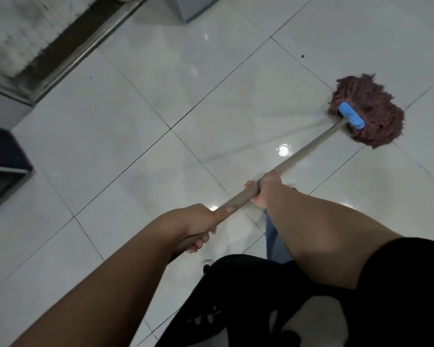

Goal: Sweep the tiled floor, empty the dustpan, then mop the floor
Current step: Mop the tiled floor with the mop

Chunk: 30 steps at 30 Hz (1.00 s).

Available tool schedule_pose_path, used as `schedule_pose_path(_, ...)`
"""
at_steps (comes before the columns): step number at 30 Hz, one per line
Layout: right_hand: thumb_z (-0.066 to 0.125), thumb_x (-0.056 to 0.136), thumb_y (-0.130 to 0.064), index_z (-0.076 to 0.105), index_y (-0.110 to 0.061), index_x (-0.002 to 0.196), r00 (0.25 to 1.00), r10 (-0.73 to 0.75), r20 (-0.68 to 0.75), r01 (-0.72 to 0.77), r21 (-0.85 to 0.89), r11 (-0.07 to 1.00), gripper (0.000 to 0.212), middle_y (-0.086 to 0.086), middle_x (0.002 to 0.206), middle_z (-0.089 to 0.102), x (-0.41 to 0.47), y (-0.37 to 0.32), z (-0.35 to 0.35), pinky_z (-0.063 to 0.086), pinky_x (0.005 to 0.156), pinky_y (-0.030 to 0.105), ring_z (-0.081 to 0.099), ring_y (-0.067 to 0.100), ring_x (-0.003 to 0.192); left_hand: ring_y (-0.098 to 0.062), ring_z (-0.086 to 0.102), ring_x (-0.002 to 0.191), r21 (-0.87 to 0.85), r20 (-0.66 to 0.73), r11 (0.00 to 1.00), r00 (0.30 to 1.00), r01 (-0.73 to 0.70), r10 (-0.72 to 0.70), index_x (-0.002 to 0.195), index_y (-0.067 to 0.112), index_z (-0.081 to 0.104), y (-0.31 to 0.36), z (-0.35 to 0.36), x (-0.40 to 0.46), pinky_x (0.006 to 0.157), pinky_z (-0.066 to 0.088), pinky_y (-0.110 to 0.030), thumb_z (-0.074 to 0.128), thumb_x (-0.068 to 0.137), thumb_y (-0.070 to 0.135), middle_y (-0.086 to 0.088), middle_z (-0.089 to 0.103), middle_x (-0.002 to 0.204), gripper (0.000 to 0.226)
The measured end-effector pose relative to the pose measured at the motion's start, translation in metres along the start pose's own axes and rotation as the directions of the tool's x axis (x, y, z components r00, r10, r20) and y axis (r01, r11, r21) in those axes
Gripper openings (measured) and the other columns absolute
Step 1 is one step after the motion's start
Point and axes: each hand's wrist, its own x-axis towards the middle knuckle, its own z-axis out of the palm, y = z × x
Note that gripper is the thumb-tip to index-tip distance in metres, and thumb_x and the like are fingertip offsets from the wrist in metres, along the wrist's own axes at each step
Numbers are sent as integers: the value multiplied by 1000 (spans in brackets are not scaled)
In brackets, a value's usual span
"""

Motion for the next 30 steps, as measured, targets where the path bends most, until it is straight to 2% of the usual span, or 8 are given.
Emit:
schedule_pose_path(4,36,95,-49,45,-5,101,998,67,-7,-68,-39,997,45,9,66,44,-13,131,16,46,36,21,44,20,51,-12,37,26,61,11,997,998,56,-57,74,11,49,-129,-6,-27,39,34,-12,43,82,69,4,42,34,59)
schedule_pose_path(8,30,99,-42,45,-2,123,983,169,71,-153,-183,971,49,15,88,57,-28,255,43,49,61,35,59,24,73,-12,33,31,48,-63,987,987,150,-147,72,12,48,-249,-28,-66,42,30,-15,44,77,74,2,40,43,62)
schedule_pose_path(10,31,101,-36,41,-5,128,976,193,101,-170,-206,964,43,16,92,57,-37,297,54,48,67,39,58,26,73,-13,32,31,58,-93,979,977,196,-190,70,12,47,-286,-42,-82,41,30,-13,44,76,75,1,40,42,63)
schedule_pose_path(13,32,99,-43,41,-6,115,972,201,123,-172,-213,962,41,16,81,54,-45,325,61,49,60,40,54,24,62,-14,33,31,83,-100,969,969,234,-226,70,13,44,-307,-49,-94,41,31,-13,42,76,75,1,41,41,63)
schedule_pose_path(19,28,98,-48,36,-7,114,970,149,193,-131,-105,986,45,14,79,48,-40,299,54,46,32,28,50,22,59,-17,35,34,159,-103,955,966,250,-236,72,11,42,-273,-46,-84,44,34,-18,38,77,76,-1,42,43,65)
schedule_pose_path(23,27,97,-52,37,-6,113,970,87,226,-82,-35,996,50,13,75,48,-26,241,40,48,44,37,53,22,55,-16,37,29,214,-132,948,969,235,-210,73,10,45,-206,-39,-72,41,37,-17,38,77,76,0,43,40,67)
schedule_pose_path(26,33,97,-50,42,-4,114,977,54,206,-67,57,996,50,14,78,53,-11,171,8,52,43,35,61,25,48,-14,36,25,243,-114,952,980,186,-162,76,9,46,-137,-16,-57,42,38,-16,38,79,74,-1,43,39,66)
schedule_pose_path(30,35,100,-33,48,-3,108,978,-28,207,7,100,995,33,15,81,60,-1,66,-38,55,40,32,65,22,40,-14,34,24,264,-98,955,989,132,-110,75,11,45,-17,18,-29,41,38,-15,38,81,73,1,40,31,62)
